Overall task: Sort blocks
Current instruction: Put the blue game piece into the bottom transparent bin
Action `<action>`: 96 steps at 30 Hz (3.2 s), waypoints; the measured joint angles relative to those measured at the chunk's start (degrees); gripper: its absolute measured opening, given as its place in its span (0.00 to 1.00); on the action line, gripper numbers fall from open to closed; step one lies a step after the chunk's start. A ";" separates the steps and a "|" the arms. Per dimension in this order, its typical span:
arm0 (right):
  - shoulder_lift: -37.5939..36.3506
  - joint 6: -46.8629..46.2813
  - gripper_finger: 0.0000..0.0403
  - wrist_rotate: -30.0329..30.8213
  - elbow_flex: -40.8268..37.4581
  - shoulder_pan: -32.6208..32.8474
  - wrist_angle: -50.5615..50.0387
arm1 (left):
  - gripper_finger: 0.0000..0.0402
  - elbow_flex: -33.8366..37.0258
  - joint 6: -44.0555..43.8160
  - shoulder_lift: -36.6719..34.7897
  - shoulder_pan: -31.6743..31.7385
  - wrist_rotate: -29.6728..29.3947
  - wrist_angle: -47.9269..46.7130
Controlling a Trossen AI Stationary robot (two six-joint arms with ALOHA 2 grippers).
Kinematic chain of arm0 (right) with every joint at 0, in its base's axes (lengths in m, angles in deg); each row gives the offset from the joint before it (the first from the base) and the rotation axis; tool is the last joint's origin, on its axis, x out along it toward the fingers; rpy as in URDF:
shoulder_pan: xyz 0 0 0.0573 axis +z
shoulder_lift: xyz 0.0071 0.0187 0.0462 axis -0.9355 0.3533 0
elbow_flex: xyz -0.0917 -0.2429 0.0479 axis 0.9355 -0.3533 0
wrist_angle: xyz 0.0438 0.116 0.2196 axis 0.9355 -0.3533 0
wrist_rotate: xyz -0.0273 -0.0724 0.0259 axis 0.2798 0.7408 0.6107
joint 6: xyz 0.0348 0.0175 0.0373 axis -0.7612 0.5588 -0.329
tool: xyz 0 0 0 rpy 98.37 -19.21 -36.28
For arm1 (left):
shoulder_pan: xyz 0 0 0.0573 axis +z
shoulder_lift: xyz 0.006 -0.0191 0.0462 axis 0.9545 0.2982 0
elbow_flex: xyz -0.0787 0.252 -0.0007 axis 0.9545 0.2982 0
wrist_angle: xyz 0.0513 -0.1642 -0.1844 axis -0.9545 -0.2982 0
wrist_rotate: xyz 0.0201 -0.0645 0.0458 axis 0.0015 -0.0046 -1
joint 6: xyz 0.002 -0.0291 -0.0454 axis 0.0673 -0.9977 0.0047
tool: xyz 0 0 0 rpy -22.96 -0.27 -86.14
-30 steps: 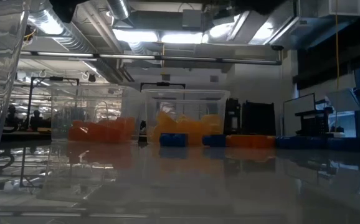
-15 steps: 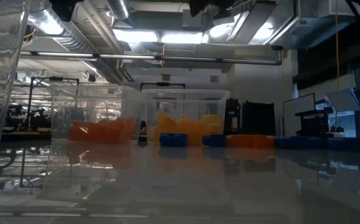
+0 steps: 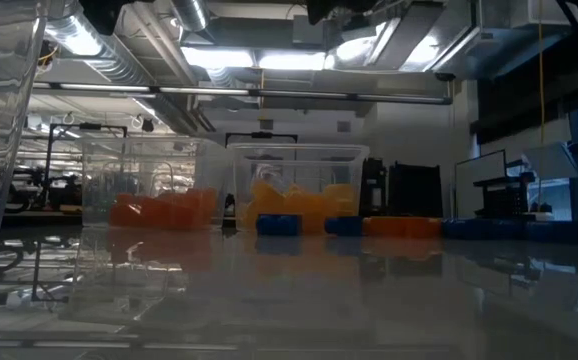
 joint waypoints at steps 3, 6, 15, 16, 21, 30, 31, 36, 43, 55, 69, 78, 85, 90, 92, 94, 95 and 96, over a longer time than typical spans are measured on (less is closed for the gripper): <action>-0.02 -0.02 0.59 0.48 0.00 0.31 0.00 | 0.49 0.00 -0.02 0.00 0.00 0.00 0.01; -0.02 -0.03 0.63 0.52 0.00 0.29 0.00 | 0.49 0.00 -0.07 0.00 0.00 0.00 0.00; -2.54 0.12 0.64 -4.56 0.00 -1.33 -3.62 | 0.49 0.00 -0.09 0.35 0.00 0.02 -0.05; -3.20 0.31 0.64 -6.41 0.01 -1.84 -4.74 | 0.49 0.00 -0.08 0.65 0.00 0.02 0.10; -8.40 1.56 0.64 -13.22 0.02 -4.56 -17.96 | 0.49 0.00 -3.32 2.47 0.02 0.06 0.11; -19.28 11.40 0.64 10.25 0.02 -3.78 -44.39 | 0.49 0.00 -8.40 9.02 3.57 -0.04 1.57; -20.39 11.88 0.64 14.51 0.02 -3.76 -46.78 | 0.49 0.00 -8.94 9.82 4.60 -0.18 2.34; -25.21 12.04 0.64 33.13 0.02 -2.49 -60.56 | 0.49 0.00 -7.33 13.98 9.93 -0.34 6.23; -29.22 4.72 0.64 50.59 0.02 -2.05 -82.17 | 0.49 -0.18 -5.62 22.70 18.76 6.39 13.52; -29.97 -15.63 0.64 57.75 -0.52 -2.09 -114.17 | 0.49 -11.92 -0.25 44.22 28.78 13.88 14.04; -31.71 -16.92 0.64 57.69 -10.91 -2.09 -114.02 | 0.49 -30.96 6.22 67.13 33.02 13.86 3.87; -31.71 -21.35 0.64 56.91 -17.24 -2.09 -114.24 | 0.49 -36.35 8.96 74.14 34.17 13.80 2.06; -31.71 -24.20 0.64 56.39 -22.31 -2.09 -113.87 | 0.49 -36.33 6.32 74.07 34.51 7.45 -7.19; -31.69 -26.16 0.64 55.91 -24.82 -2.09 -112.44 | 0.49 -36.33 5.92 74.01 35.81 6.59 -8.13; -31.69 -26.34 0.64 55.04 -25.28 -2.09 -111.89 | 0.49 -36.33 4.86 74.01 36.74 6.60 -8.10; -31.69 -26.35 0.64 53.69 -25.57 -2.09 -110.81 | 0.49 -36.33 2.95 74.03 37.76 6.58 -8.23; -31.67 -26.35 0.64 53.19 -25.57 -2.08 -110.69 | 0.49 -36.33 2.03 74.18 38.22 6.60 -8.22; -31.67 -26.35 0.64 52.76 -25.57 -2.05 -110.51 | 0.49 -36.33 1.62 74.23 38.65 6.96 -8.31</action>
